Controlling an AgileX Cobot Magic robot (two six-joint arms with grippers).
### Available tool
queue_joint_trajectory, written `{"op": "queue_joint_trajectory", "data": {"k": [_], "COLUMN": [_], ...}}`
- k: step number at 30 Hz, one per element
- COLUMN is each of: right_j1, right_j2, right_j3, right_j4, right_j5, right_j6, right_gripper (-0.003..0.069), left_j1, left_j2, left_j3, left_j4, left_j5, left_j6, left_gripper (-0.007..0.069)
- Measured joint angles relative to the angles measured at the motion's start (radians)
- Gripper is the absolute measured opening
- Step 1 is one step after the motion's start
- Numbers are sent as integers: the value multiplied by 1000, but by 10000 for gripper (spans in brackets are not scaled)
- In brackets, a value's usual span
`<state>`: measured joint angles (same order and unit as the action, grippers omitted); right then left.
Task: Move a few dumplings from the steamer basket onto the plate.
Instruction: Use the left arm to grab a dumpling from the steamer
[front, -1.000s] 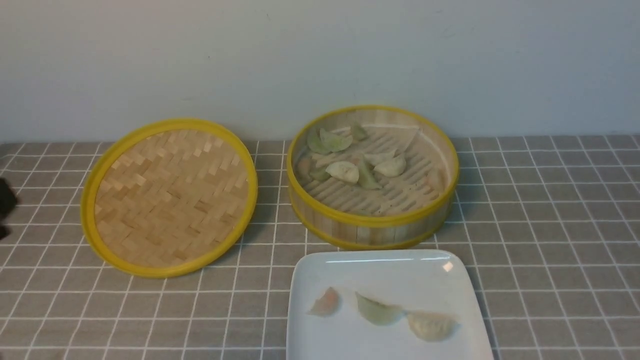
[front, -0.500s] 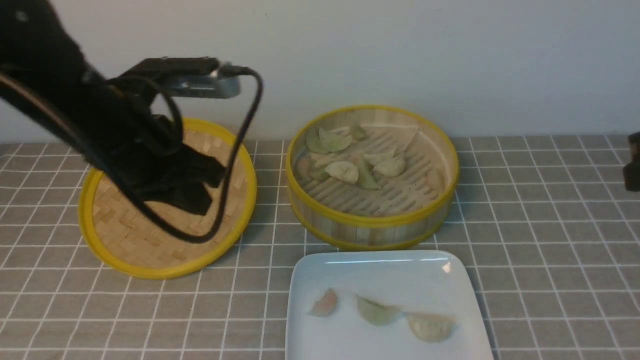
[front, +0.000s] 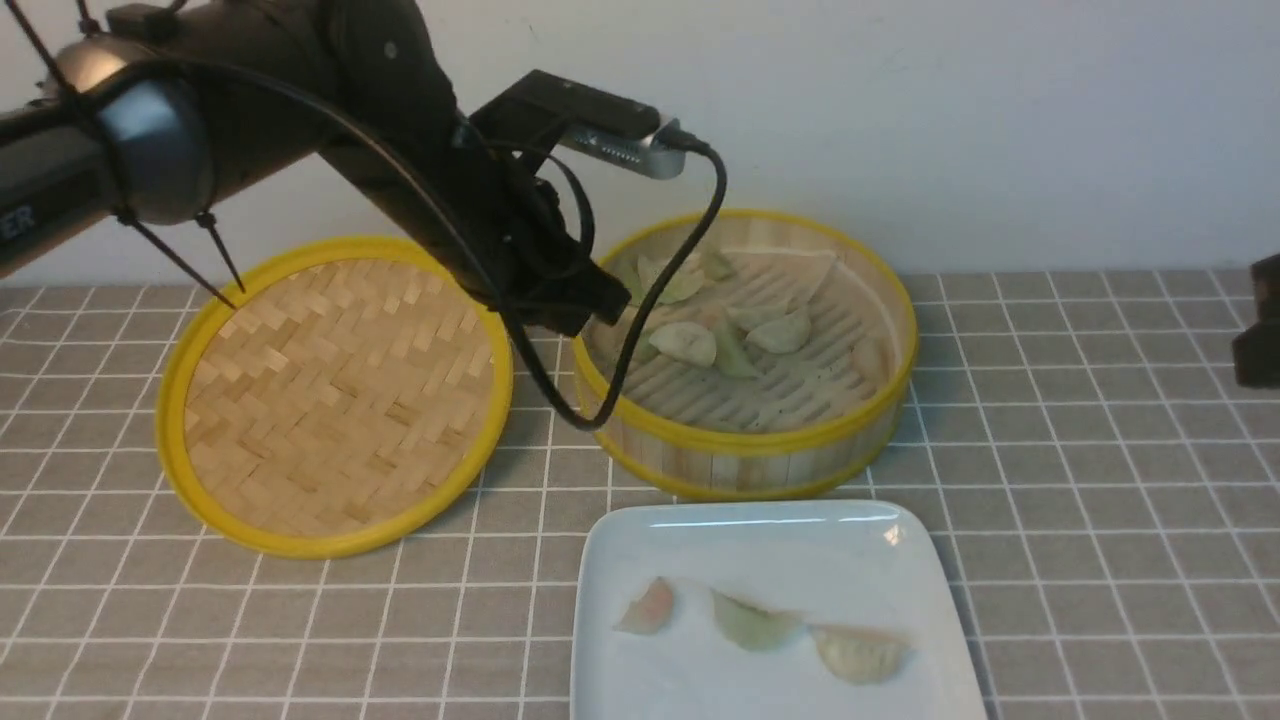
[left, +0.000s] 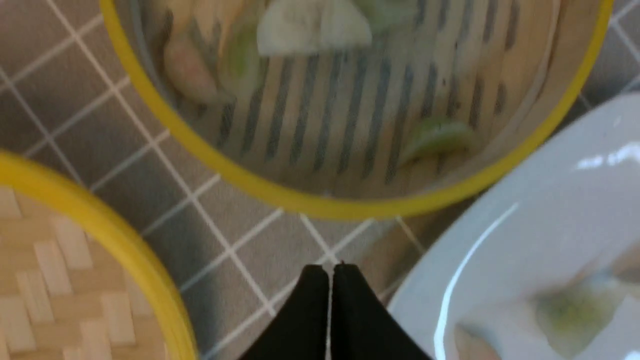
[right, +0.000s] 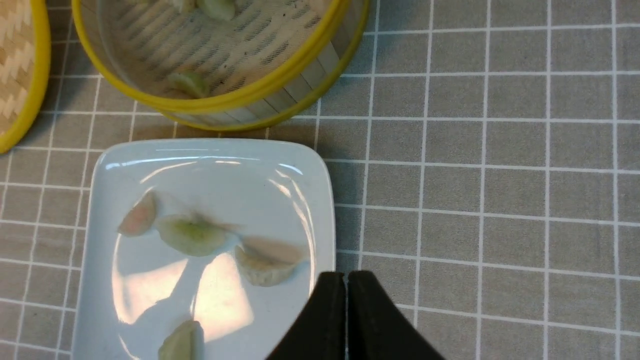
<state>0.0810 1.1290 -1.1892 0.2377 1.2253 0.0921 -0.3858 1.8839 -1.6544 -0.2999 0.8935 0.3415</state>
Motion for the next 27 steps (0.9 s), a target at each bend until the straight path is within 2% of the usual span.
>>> {"op": "queue_joint_trajectory", "data": {"k": [11,14,19,20,24,27], "right_j1": [0,0,0,0,0,0], "right_j2": [5,5,5,5,5,5], "right_j3": [20,50,68,68,68,68], "right_j4": [84,104,106,106,106,106], "right_j5": [-24,-33,-33,-33,-33,-33], "right_j6": [0,0,0,0,0,-1], "right_gripper": [0,0,0,0,0,0], "left_j1": [-11,-29,-52,-56,-72,-84], "left_j2": [317,411,483,498,515,521], "left_j3": [-360,-444,-464,-464,-468,-468], "left_j4": [-40,-38,-34,-20,27,58], "left_j5": [45,28,-43,-59,-99,-99], "left_j6": [33,93,114,114,115,115], "left_gripper": [19,104,252,301,404,433]}}
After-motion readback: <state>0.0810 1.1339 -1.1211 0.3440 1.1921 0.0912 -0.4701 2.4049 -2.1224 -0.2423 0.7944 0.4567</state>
